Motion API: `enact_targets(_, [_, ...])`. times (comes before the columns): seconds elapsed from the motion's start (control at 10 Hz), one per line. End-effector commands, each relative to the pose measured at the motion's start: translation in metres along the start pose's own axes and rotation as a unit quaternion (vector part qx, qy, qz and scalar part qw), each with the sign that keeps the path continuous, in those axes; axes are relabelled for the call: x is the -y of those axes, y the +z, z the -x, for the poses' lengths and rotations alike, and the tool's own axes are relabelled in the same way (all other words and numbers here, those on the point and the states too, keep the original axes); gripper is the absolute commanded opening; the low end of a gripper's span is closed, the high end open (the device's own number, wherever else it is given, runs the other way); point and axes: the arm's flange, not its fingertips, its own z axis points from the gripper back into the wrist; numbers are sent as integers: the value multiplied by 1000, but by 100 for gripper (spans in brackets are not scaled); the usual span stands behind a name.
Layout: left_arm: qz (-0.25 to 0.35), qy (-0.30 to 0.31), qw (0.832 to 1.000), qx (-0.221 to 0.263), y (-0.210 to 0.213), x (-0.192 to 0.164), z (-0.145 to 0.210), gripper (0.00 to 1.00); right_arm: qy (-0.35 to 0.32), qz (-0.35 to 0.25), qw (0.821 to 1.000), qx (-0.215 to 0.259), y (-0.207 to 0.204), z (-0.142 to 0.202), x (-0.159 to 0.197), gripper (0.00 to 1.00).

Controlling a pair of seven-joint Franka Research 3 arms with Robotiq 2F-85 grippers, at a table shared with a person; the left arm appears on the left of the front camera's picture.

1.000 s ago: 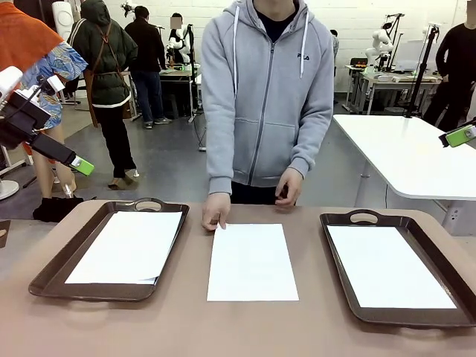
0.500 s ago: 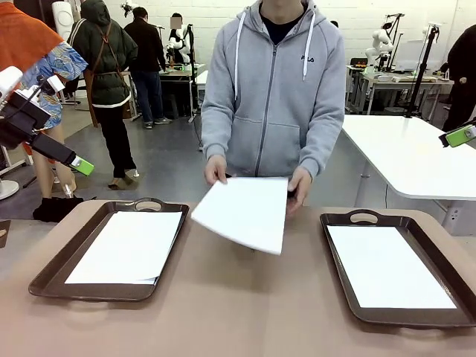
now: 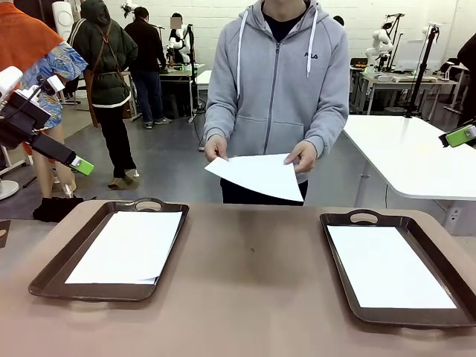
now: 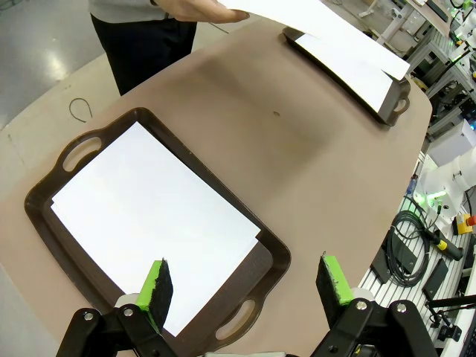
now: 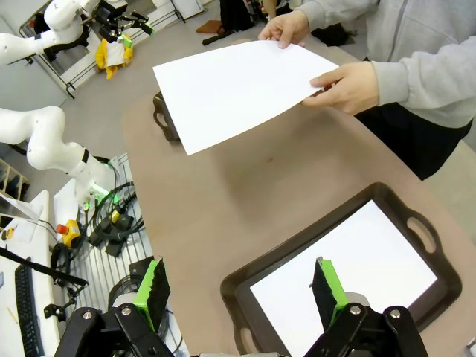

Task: Sort the A4 documents.
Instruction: Receive the A4 Paper.

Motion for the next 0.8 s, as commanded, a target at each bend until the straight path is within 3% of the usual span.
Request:
enact_targets(0.0, [7,-4,1000,7,1,-1,1,100,2,-3,1000,2,1,0,-2,100])
enact_targets(0.7, [7,-4,1000,7,1,-1,1,100,2,-3,1000,2,1,0,-2,100])
